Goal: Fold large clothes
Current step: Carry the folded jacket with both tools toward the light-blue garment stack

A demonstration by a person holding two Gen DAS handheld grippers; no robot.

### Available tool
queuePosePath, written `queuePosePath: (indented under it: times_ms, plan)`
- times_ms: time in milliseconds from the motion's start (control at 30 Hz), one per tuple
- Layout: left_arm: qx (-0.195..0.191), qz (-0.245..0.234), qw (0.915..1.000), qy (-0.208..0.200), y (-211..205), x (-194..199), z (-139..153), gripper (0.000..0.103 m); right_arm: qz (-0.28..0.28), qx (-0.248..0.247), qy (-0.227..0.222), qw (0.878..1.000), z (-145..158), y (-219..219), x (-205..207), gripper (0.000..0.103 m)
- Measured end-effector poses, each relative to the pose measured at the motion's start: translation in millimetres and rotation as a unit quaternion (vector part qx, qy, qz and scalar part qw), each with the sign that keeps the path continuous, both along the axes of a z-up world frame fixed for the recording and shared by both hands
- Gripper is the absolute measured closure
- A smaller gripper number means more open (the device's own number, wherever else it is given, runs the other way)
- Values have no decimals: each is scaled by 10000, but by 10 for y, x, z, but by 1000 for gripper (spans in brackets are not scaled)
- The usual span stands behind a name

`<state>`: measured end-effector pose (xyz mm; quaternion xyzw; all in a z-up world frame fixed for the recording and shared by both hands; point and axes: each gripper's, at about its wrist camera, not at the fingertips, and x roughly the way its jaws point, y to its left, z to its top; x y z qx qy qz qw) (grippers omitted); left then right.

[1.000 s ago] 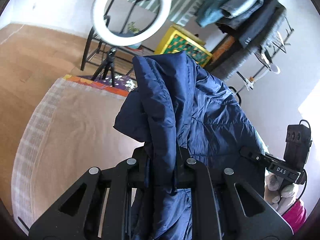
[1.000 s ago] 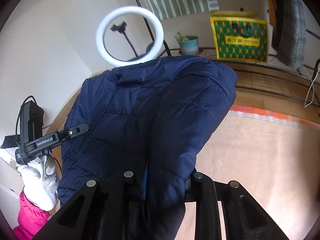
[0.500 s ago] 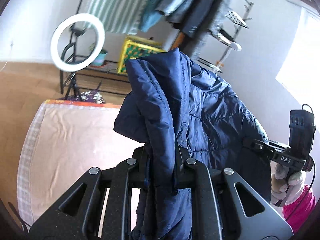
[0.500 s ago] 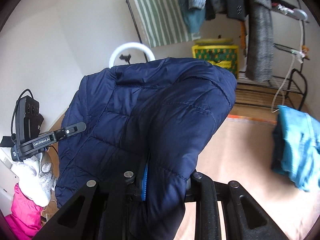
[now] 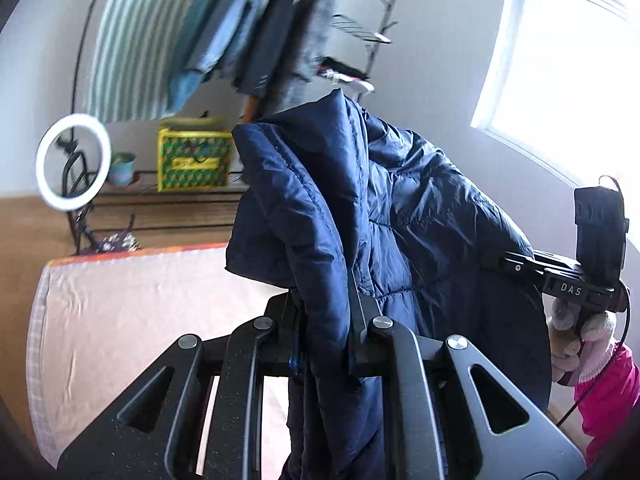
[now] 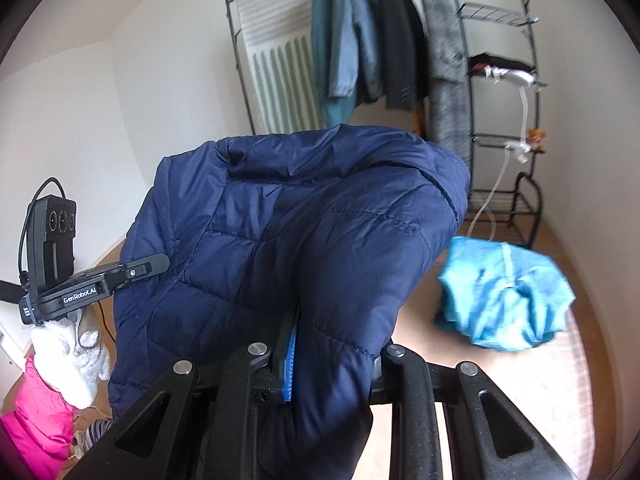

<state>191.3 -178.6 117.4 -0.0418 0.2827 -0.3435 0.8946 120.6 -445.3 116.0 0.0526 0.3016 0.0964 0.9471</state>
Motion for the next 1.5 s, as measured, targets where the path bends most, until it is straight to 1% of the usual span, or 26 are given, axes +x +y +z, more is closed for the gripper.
queuePosePath:
  times_ms: [167, 267, 400, 533, 633, 733, 900, 1067, 1333, 1500]
  plan:
    - [-4, -287, 9995, -103, -381, -276, 115, 89, -232, -122, -167, 9995, 214, -311, -422, 81]
    - [-41, -443, 9990, -54, -628, -353, 111, 89, -363, -164, -190, 9990, 247, -477, -603, 81]
    - [-22, -647, 9979, 74, -985, -274, 12, 89, -540, -196, -132, 9983, 244, -736, -744, 81]
    - [97, -809, 9964, 233, -1354, -130, -112, 89, -744, -171, -37, 9971, 121, -1066, -776, 81]
    - [146, -877, 9955, 312, -1630, 0, -175, 89, -896, -76, 8, 9959, 34, -1350, -684, 81]
    - [143, -919, 9948, 407, -1896, 221, -236, 89, -1006, -88, 14, 9949, -27, -1590, -528, 81]
    - [106, -964, 9938, 544, -2301, 555, -329, 89, -1133, -194, -6, 9934, -20, -1667, -525, 81]
    - [151, -970, 9941, 452, -2724, 915, -326, 89, -1273, -322, -40, 9913, 36, -1602, -463, 81]
    - [12, -887, 9954, 359, -3200, 1545, -320, 90, -1441, -671, -292, 9868, 129, -2036, 208, 81]
    - [-21, -738, 9968, 311, -3375, 1954, -461, 90, -1448, -785, -407, 9855, 46, -2195, 625, 81]
